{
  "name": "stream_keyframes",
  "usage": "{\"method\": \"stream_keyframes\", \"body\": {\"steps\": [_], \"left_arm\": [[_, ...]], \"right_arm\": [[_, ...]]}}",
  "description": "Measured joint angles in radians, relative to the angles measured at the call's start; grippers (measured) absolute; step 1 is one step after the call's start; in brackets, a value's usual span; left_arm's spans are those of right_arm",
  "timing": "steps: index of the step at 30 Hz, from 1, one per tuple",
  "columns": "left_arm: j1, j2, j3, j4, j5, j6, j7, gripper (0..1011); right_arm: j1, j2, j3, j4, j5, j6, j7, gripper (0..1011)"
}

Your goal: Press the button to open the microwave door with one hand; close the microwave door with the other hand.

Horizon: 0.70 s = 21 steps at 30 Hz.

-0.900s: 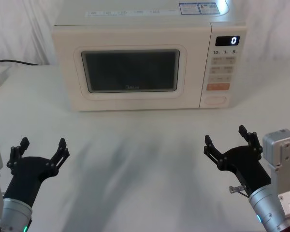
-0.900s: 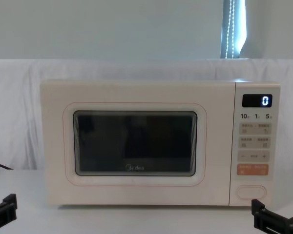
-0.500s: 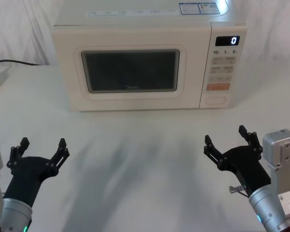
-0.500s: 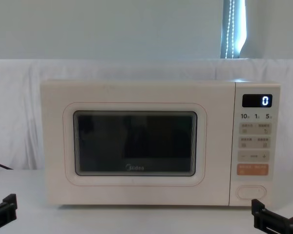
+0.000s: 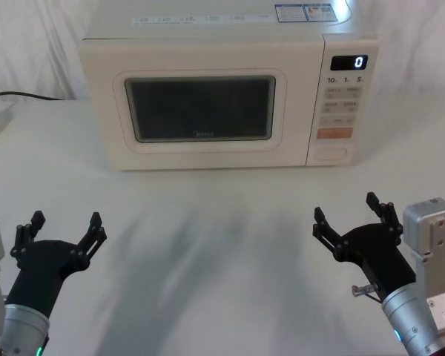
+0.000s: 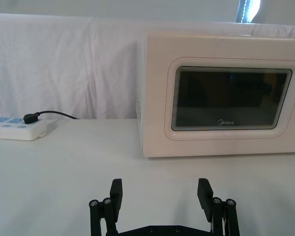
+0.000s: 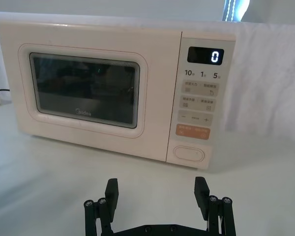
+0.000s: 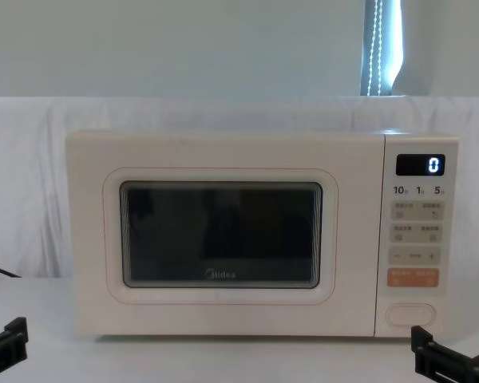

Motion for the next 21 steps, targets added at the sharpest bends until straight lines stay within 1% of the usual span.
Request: {"method": "stream_keyframes", "body": {"steps": [9, 16, 17, 19, 21], "left_arm": [[0.000, 0.000, 0.000, 0.000, 0.000, 0.000, 0.000, 1001], [0.000, 0.000, 0.000, 0.000, 0.000, 0.000, 0.000, 1001], [0.000, 0.000, 0.000, 0.000, 0.000, 0.000, 0.000, 1001], [0.000, 0.000, 0.000, 0.000, 0.000, 0.000, 0.000, 1001], [0.000, 0.000, 0.000, 0.000, 0.000, 0.000, 0.000, 1001]], "right_arm": [[0.000, 0.000, 0.000, 0.000, 0.000, 0.000, 0.000, 995], [0.000, 0.000, 0.000, 0.000, 0.000, 0.000, 0.000, 857], [0.000, 0.000, 0.000, 0.000, 0.000, 0.000, 0.000, 805], [0.000, 0.000, 0.000, 0.000, 0.000, 0.000, 0.000, 771], [0.000, 0.000, 0.000, 0.000, 0.000, 0.000, 0.000, 695]]}}
